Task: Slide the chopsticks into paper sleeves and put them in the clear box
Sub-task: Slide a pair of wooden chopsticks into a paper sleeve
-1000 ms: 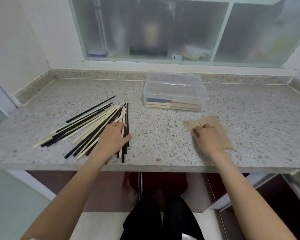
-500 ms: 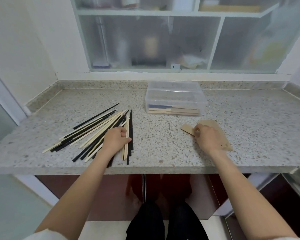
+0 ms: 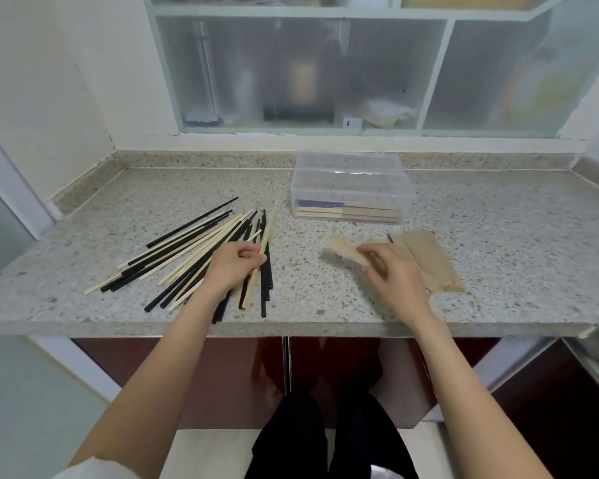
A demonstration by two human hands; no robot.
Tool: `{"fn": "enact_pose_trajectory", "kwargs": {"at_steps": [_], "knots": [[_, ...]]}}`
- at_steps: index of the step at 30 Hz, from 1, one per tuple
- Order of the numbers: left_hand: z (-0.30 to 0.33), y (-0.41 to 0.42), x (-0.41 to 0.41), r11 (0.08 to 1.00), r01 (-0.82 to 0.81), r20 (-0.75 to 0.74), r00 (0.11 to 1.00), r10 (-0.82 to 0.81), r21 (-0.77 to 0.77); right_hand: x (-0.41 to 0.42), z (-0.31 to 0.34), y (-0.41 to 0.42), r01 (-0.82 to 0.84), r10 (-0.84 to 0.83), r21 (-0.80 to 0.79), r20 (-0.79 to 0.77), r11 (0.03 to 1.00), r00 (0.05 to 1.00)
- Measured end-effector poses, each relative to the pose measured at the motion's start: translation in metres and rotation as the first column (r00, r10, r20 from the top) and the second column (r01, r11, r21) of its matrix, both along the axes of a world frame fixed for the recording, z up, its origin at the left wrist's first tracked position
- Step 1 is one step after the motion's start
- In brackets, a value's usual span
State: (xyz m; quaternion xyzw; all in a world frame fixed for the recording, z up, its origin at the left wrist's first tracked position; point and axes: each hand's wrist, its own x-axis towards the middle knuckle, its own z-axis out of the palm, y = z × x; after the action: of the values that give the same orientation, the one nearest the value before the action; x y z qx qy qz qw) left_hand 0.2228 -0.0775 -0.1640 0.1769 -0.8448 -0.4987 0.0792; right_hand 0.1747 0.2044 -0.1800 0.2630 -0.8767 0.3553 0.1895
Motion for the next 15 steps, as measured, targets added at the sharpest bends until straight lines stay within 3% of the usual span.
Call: {"fn": "enact_pose_trajectory", "kwargs": {"at_steps": [2,4,5,7,9,11,13,15], "knots": [[0.007,0.013,0.006,0.999,0.037,-0.127,0.991,-0.039,-0.018,0.008,0.008,-0.004,-0.015,0.049,-0.290,0.113,0.957,0.992],[0.014,0.028,0.012,0.992,0.087,-0.213,0.971,-0.104,-0.086,0.010,0.014,-0.006,0.093,0.065,-0.568,0.252,0.818,0.966],[0.016,0.035,0.014,0.984,0.117,-0.236,0.961,-0.146,-0.134,0.008,0.015,-0.004,0.174,0.110,-0.687,0.349,0.706,0.931],[0.018,0.047,0.019,0.959,0.177,-0.250,0.940,-0.231,-0.222,-0.001,0.014,0.002,0.352,0.363,-0.848,0.497,0.396,0.788],[0.016,0.056,0.024,0.925,0.236,-0.232,0.922,-0.310,-0.298,-0.005,0.009,0.008,0.501,0.599,-0.858,0.459,0.110,0.655],[0.009,0.061,0.026,0.896,0.284,-0.200,0.909,-0.365,-0.342,-0.003,0.007,0.011,0.575,0.705,-0.813,0.357,-0.088,0.613],[0.004,0.061,0.028,0.885,0.296,-0.178,0.909,-0.376,-0.358,0.000,0.005,0.013,0.576,0.732,-0.792,0.268,-0.203,0.626],[0.001,0.059,0.030,0.881,0.293,-0.163,0.913,-0.373,-0.373,0.003,0.005,0.016,0.552,0.734,-0.794,0.211,-0.256,0.645]]}}
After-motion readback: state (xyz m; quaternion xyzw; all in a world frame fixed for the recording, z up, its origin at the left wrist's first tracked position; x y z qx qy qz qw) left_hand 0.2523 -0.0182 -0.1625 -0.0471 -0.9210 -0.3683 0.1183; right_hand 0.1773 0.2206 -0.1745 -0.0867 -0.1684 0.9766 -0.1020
